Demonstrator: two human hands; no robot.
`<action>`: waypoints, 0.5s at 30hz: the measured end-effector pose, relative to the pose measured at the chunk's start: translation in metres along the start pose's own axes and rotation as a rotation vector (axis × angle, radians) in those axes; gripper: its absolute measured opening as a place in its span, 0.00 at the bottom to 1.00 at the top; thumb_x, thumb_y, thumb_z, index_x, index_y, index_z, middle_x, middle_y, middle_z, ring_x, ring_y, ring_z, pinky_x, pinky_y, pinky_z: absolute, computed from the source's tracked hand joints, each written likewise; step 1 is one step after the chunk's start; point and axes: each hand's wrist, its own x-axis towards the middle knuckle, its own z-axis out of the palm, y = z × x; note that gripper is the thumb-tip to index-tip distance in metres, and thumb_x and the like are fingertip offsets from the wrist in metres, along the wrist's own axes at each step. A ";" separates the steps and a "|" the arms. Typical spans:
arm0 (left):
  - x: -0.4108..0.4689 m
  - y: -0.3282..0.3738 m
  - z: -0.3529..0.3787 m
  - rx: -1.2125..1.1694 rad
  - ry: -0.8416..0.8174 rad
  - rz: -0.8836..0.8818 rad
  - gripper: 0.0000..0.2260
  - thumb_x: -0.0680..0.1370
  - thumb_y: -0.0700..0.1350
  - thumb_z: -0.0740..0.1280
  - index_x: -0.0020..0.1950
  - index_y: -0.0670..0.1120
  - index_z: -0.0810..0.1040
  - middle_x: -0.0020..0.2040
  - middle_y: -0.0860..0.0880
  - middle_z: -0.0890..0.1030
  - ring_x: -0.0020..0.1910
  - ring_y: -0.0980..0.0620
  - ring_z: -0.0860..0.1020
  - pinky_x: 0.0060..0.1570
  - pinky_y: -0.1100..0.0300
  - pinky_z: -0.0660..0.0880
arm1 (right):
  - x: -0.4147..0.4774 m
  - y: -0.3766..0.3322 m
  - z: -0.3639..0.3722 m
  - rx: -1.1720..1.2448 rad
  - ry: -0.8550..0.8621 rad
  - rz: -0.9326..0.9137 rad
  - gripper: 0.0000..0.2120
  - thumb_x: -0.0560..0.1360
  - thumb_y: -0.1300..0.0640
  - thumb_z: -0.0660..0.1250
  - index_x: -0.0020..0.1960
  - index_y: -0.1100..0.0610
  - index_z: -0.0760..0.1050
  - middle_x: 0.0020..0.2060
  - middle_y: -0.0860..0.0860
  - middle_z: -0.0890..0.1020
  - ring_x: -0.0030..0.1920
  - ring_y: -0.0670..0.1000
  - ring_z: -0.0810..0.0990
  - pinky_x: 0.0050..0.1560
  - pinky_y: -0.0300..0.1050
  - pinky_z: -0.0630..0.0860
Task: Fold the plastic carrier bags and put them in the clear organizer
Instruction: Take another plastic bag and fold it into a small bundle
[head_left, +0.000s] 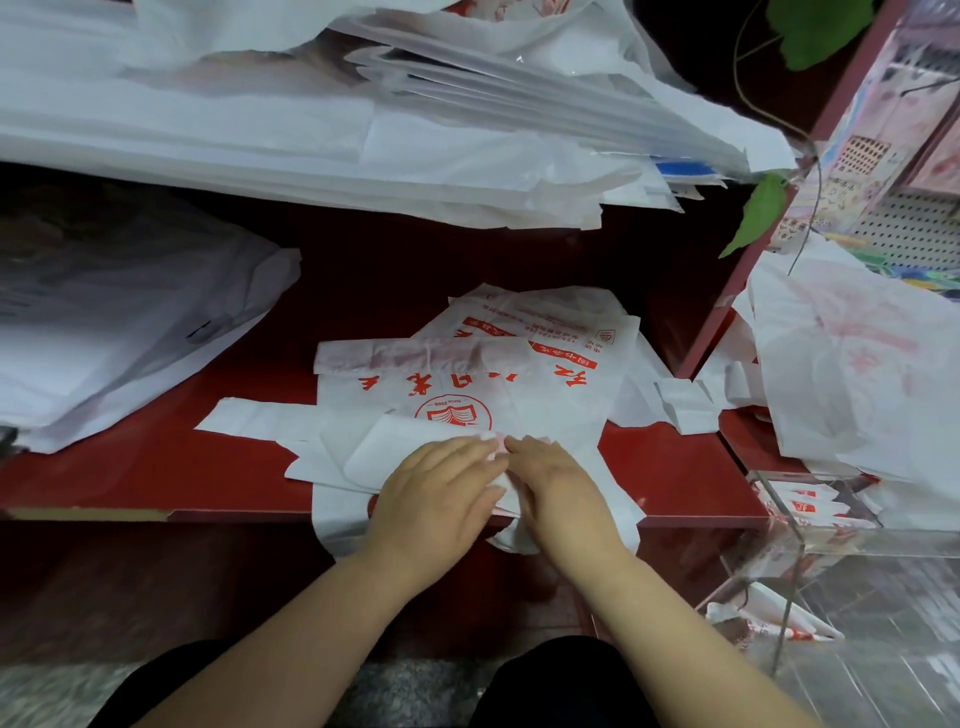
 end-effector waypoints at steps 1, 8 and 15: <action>0.008 0.007 -0.002 0.029 -0.035 -0.054 0.19 0.78 0.48 0.54 0.50 0.42 0.83 0.50 0.46 0.83 0.54 0.50 0.76 0.56 0.59 0.67 | 0.001 -0.001 0.002 -0.005 -0.033 0.016 0.15 0.53 0.58 0.74 0.39 0.59 0.80 0.34 0.51 0.81 0.35 0.48 0.78 0.49 0.40 0.68; 0.040 0.012 -0.002 0.121 -0.538 -0.426 0.22 0.82 0.46 0.47 0.76 0.48 0.49 0.77 0.49 0.47 0.75 0.54 0.44 0.71 0.56 0.38 | 0.001 0.001 0.014 -0.011 0.033 0.073 0.08 0.60 0.60 0.69 0.39 0.57 0.81 0.33 0.50 0.82 0.36 0.49 0.80 0.53 0.41 0.64; 0.013 -0.014 -0.027 0.186 -0.665 -0.648 0.24 0.82 0.51 0.45 0.76 0.48 0.41 0.77 0.50 0.40 0.75 0.53 0.39 0.71 0.56 0.40 | 0.003 -0.002 0.010 -0.082 0.168 -0.005 0.12 0.52 0.66 0.68 0.34 0.56 0.82 0.35 0.50 0.84 0.33 0.49 0.83 0.53 0.43 0.67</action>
